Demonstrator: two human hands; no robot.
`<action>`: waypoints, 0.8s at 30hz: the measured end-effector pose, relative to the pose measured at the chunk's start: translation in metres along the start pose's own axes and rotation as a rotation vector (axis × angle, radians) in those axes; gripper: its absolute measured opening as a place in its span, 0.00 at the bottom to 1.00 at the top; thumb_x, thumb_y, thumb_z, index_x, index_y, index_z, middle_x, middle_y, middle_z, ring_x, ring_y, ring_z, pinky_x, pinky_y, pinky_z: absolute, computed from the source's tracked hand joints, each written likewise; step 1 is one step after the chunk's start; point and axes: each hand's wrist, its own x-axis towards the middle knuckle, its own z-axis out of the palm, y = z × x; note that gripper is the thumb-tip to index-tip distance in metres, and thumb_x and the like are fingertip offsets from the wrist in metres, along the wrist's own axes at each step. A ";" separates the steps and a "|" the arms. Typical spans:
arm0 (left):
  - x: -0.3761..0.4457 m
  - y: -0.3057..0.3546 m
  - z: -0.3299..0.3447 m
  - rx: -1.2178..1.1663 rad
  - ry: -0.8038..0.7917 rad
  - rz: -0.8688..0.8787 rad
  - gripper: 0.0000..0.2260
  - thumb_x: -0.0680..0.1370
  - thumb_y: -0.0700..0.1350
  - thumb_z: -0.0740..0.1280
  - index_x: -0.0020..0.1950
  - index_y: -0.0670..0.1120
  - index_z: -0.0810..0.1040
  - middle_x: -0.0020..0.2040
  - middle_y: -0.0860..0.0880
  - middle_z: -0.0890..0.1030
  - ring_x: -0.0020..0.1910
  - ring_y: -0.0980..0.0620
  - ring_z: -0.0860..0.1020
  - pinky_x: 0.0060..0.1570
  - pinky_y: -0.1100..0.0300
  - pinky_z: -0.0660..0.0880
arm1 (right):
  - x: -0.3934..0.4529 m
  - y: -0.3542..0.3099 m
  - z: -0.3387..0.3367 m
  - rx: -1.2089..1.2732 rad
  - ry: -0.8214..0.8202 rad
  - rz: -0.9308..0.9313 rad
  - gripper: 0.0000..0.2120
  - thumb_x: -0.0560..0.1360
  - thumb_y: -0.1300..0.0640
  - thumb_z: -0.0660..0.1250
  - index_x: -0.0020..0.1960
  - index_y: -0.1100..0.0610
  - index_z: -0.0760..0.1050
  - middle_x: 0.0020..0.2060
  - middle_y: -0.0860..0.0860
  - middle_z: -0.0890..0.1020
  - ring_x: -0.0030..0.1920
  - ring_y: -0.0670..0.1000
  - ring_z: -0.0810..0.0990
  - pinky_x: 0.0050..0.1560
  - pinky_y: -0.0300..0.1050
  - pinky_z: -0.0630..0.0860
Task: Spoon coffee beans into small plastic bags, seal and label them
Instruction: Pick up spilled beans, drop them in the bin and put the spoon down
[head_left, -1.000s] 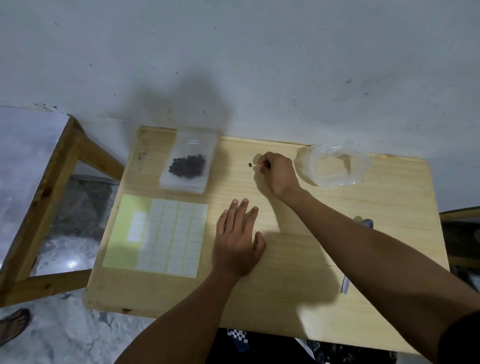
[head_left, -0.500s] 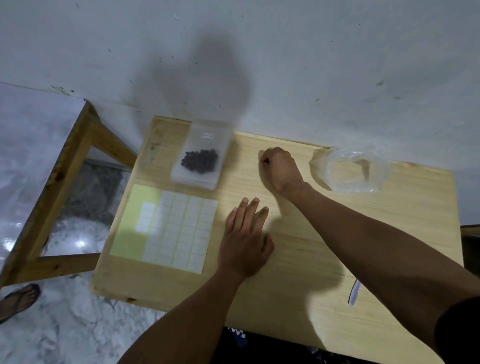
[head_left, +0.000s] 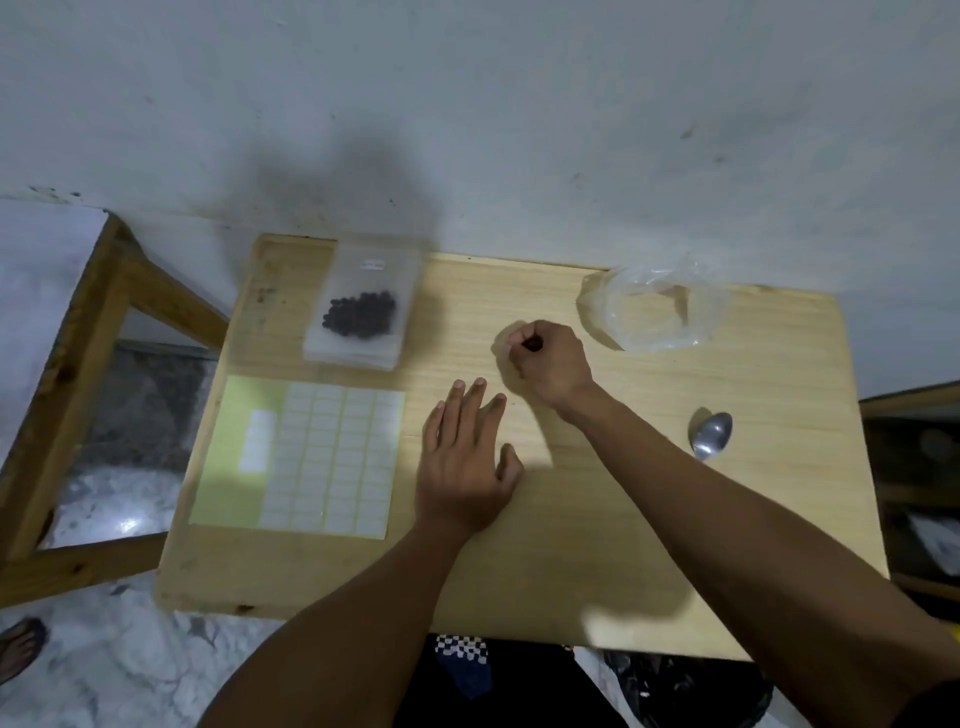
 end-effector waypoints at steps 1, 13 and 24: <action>0.000 0.000 0.000 0.002 -0.012 -0.005 0.26 0.75 0.51 0.61 0.74 0.46 0.69 0.78 0.45 0.64 0.79 0.46 0.55 0.75 0.46 0.56 | -0.010 0.009 -0.002 -0.005 0.011 0.020 0.04 0.76 0.62 0.66 0.47 0.59 0.79 0.37 0.48 0.81 0.39 0.47 0.78 0.46 0.40 0.76; 0.000 -0.007 0.002 0.014 -0.063 0.070 0.26 0.77 0.52 0.56 0.73 0.44 0.68 0.76 0.41 0.66 0.77 0.39 0.59 0.74 0.44 0.58 | -0.207 0.124 -0.040 0.196 0.302 0.265 0.06 0.77 0.59 0.69 0.42 0.52 0.76 0.37 0.51 0.81 0.38 0.50 0.79 0.47 0.54 0.79; -0.060 0.070 0.032 -0.064 -0.133 0.345 0.25 0.76 0.48 0.55 0.71 0.40 0.70 0.73 0.34 0.65 0.74 0.32 0.60 0.72 0.35 0.57 | -0.356 0.254 -0.087 0.348 0.583 0.594 0.06 0.77 0.60 0.69 0.42 0.59 0.76 0.36 0.54 0.80 0.38 0.53 0.78 0.42 0.46 0.74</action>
